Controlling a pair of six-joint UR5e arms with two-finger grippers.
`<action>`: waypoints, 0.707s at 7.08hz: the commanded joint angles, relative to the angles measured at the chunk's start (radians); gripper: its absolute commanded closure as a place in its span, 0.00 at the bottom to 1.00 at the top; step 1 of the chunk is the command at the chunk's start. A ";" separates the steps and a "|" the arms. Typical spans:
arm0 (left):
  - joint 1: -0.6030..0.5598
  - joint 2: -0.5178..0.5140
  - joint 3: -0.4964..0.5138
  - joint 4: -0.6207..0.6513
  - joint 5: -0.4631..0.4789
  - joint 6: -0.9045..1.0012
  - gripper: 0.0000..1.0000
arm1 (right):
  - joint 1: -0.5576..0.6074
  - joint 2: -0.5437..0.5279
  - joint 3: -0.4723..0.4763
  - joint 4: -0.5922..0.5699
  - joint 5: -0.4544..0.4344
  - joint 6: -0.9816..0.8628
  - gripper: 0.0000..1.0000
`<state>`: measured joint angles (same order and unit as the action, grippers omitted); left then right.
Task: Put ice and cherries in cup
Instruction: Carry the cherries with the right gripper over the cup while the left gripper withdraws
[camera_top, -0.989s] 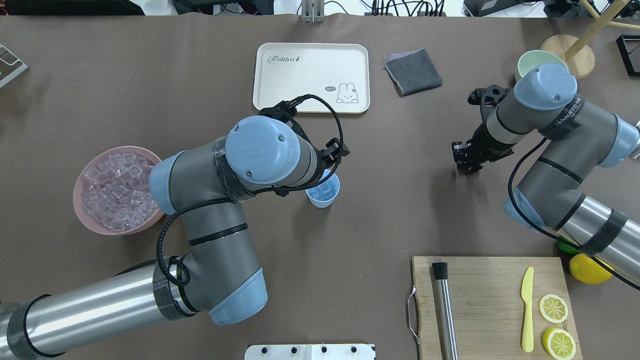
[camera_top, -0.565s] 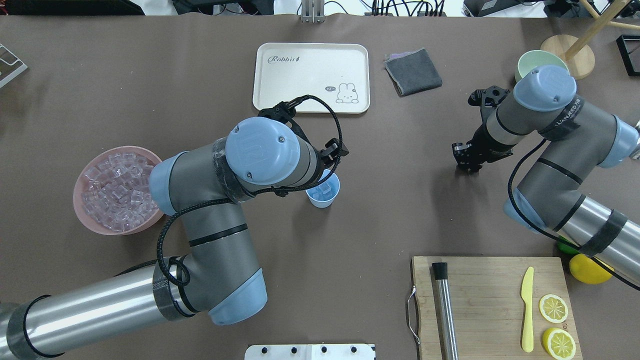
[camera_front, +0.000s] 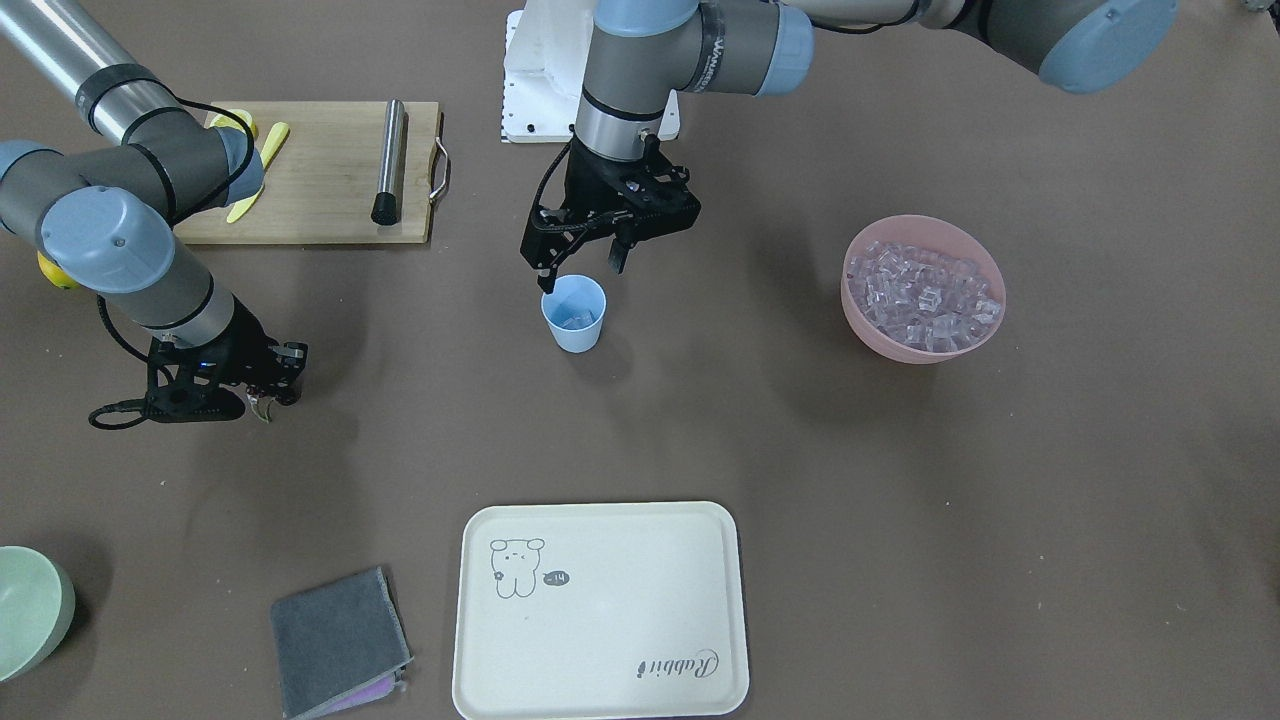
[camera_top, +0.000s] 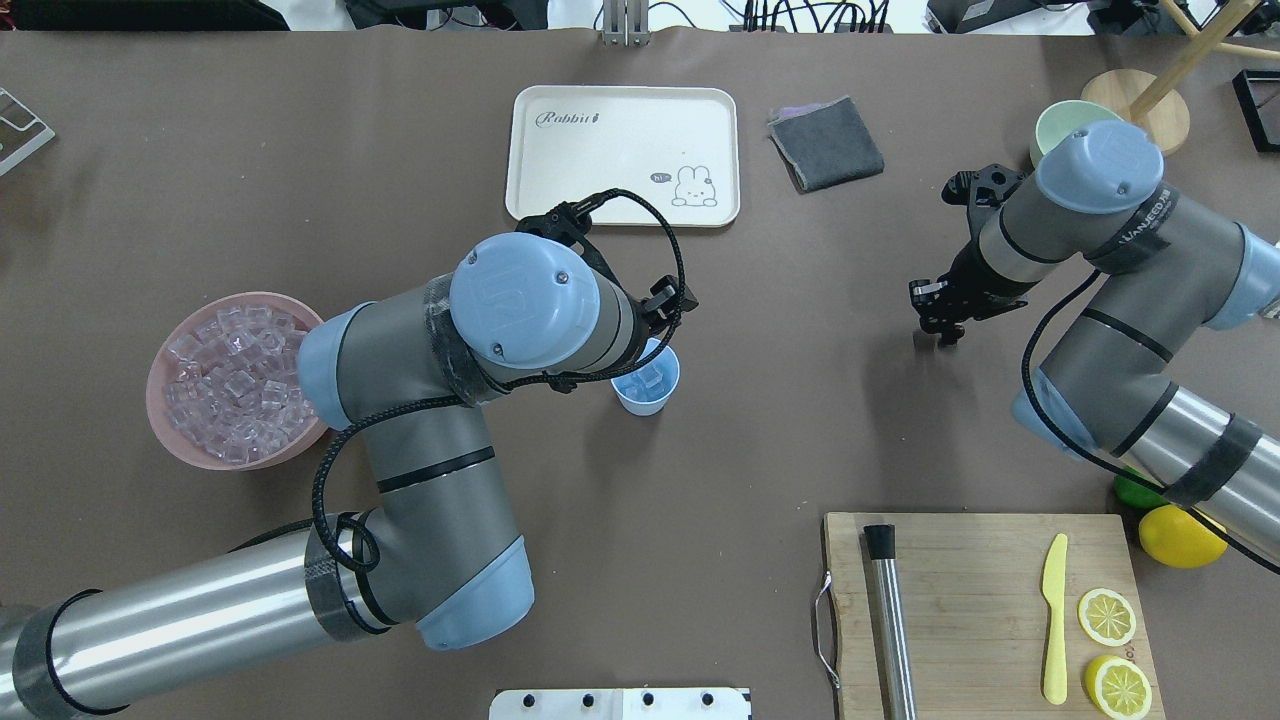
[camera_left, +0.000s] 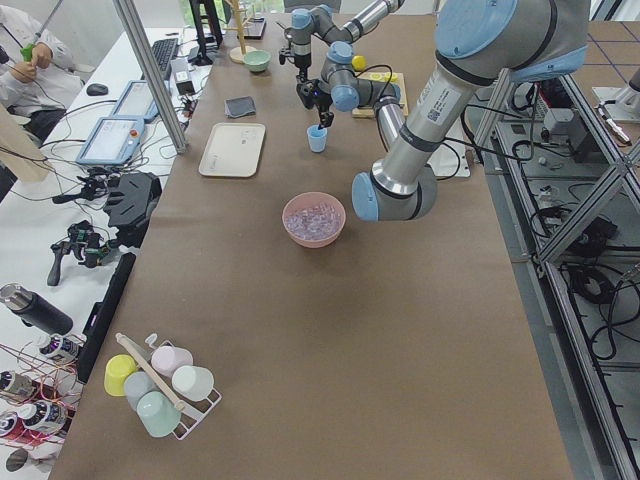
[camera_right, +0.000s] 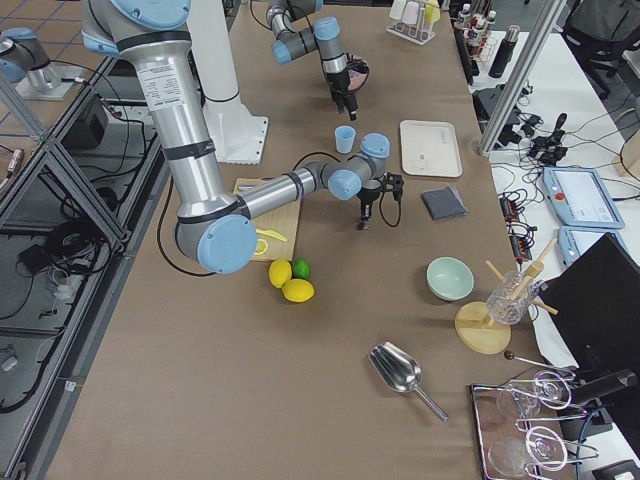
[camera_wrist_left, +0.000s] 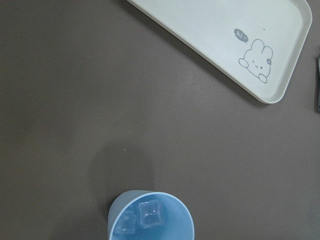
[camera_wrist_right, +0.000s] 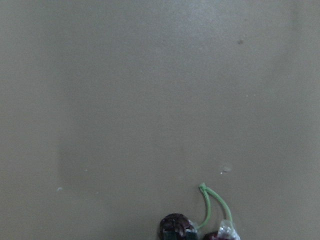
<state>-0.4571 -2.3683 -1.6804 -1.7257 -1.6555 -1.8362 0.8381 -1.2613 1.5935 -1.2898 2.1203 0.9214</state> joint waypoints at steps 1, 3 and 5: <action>-0.012 0.014 -0.053 0.002 -0.004 0.011 0.02 | 0.016 0.013 0.028 -0.005 0.030 0.010 1.00; -0.070 0.145 -0.229 0.049 -0.071 0.096 0.02 | 0.016 0.063 0.084 -0.006 0.046 0.040 1.00; -0.149 0.295 -0.321 0.057 -0.165 0.180 0.02 | -0.007 0.112 0.190 -0.005 0.063 0.176 1.00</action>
<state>-0.5659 -2.1622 -1.9416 -1.6751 -1.7693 -1.7188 0.8467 -1.1875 1.7269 -1.2957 2.1769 1.0158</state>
